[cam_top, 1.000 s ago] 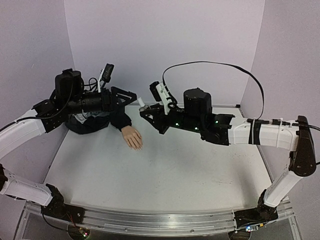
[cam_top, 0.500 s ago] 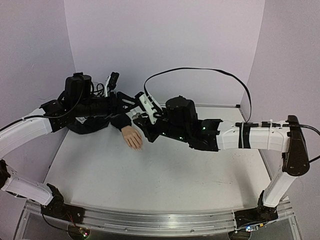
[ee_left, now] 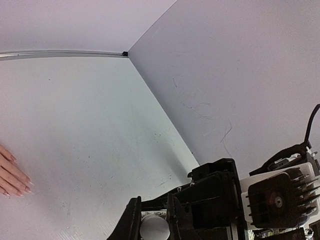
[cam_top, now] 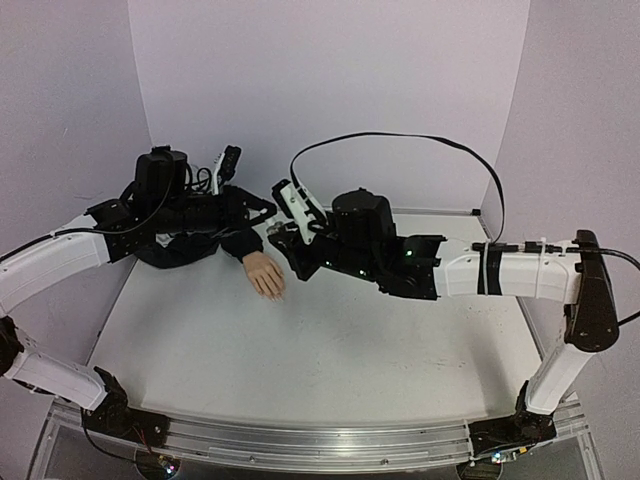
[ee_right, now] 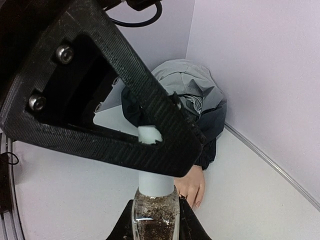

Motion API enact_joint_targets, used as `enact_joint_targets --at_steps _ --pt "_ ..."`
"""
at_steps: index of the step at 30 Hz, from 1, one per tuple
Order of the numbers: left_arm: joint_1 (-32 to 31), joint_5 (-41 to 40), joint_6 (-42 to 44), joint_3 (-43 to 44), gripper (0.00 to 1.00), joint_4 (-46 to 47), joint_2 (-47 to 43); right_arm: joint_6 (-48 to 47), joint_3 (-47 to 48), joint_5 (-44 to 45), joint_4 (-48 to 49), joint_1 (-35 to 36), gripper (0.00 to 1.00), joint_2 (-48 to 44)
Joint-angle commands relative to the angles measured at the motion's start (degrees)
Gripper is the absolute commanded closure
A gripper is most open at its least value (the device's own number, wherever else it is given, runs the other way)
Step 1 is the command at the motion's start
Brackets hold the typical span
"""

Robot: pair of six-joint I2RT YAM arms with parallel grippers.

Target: Paint the nails

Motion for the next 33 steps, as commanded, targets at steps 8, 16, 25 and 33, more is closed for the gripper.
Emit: enact_joint_targets --at_steps 8,16,25,33 --pt "-1.4 39.7 35.4 3.5 1.00 6.7 -2.1 0.6 -5.3 -65.3 9.1 -5.3 1.00 -8.6" --pt "-1.4 44.7 39.4 6.9 1.00 7.0 -0.6 6.4 -9.5 -61.4 13.9 -5.3 1.00 -10.2" --pt "-1.3 10.0 25.0 0.0 0.30 5.8 -6.4 4.6 -11.6 -22.9 11.7 -5.3 1.00 -9.8" --pt "-1.3 -6.0 11.1 5.8 0.25 -8.9 -2.5 4.6 -7.5 -7.4 11.1 -4.9 1.00 -4.6"
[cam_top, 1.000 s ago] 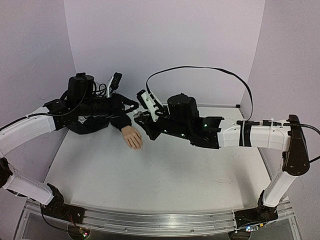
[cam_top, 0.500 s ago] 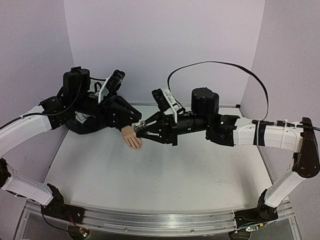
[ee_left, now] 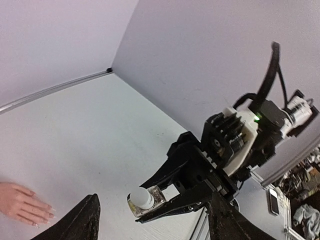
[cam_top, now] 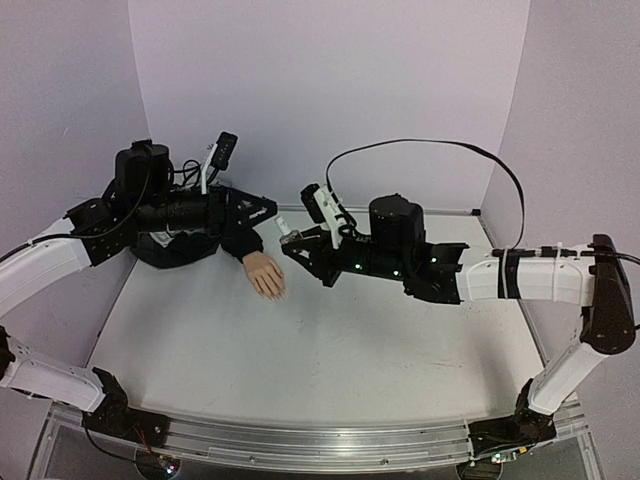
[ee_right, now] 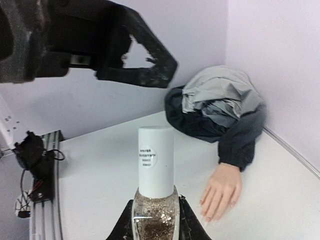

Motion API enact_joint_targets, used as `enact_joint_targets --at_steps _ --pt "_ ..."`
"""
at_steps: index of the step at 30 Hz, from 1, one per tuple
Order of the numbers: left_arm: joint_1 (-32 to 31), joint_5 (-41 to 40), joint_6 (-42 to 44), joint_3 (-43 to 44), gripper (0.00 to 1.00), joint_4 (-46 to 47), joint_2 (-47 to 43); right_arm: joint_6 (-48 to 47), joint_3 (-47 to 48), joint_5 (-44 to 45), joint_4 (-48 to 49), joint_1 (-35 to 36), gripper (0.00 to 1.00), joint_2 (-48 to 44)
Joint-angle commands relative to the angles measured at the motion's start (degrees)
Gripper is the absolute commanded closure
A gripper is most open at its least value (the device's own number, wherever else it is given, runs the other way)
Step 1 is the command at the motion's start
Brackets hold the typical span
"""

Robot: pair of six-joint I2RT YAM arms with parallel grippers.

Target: Paint the nails

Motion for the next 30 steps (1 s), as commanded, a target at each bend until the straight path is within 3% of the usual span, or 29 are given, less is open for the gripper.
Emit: enact_joint_targets --at_steps 1,14,22,30 --pt "0.2 -8.1 -8.0 5.5 0.26 -7.7 3.4 -0.7 4.9 12.5 2.4 0.3 1.00 2.9" --pt "0.2 -7.4 -10.3 4.5 0.35 -1.9 8.9 -3.5 7.3 13.8 1.7 1.3 1.00 5.9" --pt "0.2 -7.7 -11.6 5.8 0.54 0.4 11.5 -3.7 7.6 13.8 1.8 1.3 1.00 6.4" --pt "0.2 -7.9 -12.8 5.0 0.55 2.3 11.8 -3.8 7.8 12.6 1.8 1.4 1.00 6.9"
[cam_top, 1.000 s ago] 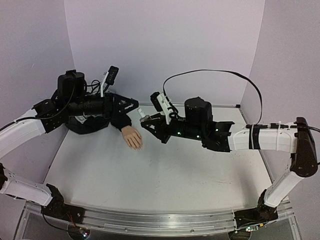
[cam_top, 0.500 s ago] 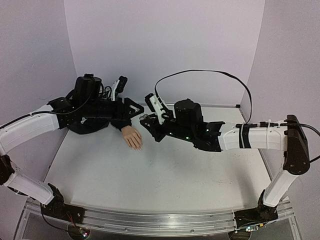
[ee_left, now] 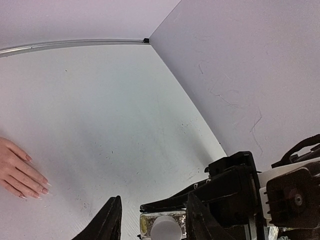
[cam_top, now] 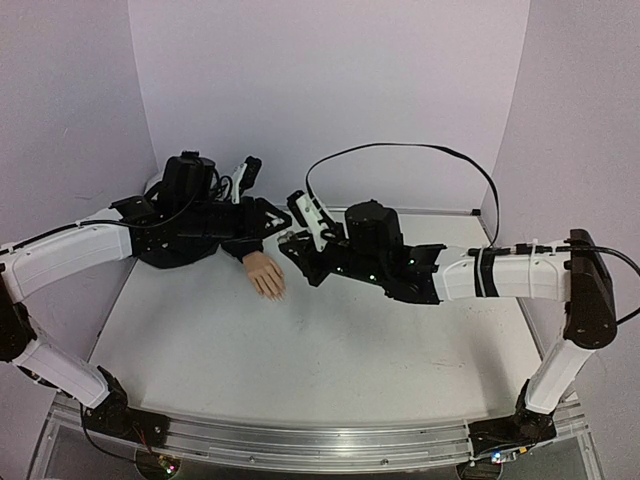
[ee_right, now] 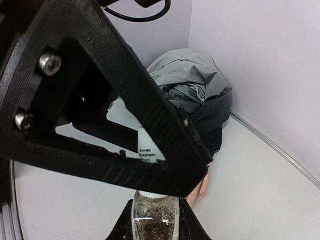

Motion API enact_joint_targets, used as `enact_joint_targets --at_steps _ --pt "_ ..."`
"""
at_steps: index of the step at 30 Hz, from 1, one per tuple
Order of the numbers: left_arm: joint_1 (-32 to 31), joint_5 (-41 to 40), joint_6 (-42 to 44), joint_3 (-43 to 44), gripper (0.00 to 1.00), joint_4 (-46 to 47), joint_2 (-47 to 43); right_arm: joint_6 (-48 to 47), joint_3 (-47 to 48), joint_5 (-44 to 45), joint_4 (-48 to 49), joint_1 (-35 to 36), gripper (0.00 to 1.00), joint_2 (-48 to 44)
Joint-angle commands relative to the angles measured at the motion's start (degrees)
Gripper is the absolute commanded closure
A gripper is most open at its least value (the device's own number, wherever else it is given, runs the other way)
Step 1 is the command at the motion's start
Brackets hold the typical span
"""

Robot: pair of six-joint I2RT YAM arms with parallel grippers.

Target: Paint the nails

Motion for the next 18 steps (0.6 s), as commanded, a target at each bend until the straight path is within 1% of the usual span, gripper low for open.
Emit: enact_joint_targets --at_steps 1,2,5,11,14,16,18 --pt "0.1 -1.1 -0.9 2.2 0.55 4.5 -0.8 -0.8 3.2 -0.2 3.5 0.3 1.00 0.1" --pt "0.1 -1.3 -0.7 2.1 0.56 4.7 -1.1 -0.8 3.1 -0.1 3.6 0.3 1.00 0.1" --pt "0.1 -0.6 -0.4 2.0 0.74 5.5 -1.4 -0.7 3.1 0.0 3.6 0.3 1.00 0.0" --pt "0.0 5.4 -0.3 1.9 0.86 6.7 0.0 0.0 2.9 -1.4 4.4 0.3 1.00 -0.3" --pt "0.0 10.0 2.2 1.6 0.93 7.3 0.1 0.7 1.4 -2.0 5.5 0.2 1.00 -1.9" --pt "0.1 14.4 4.5 1.4 0.98 7.6 0.0 1.4 -0.1 -5.5 6.4 -0.5 1.00 -3.8" --pt "0.0 23.3 8.4 2.0 1.00 8.4 0.4 4.0 -1.4 -16.0 7.3 -2.6 1.00 -5.8"
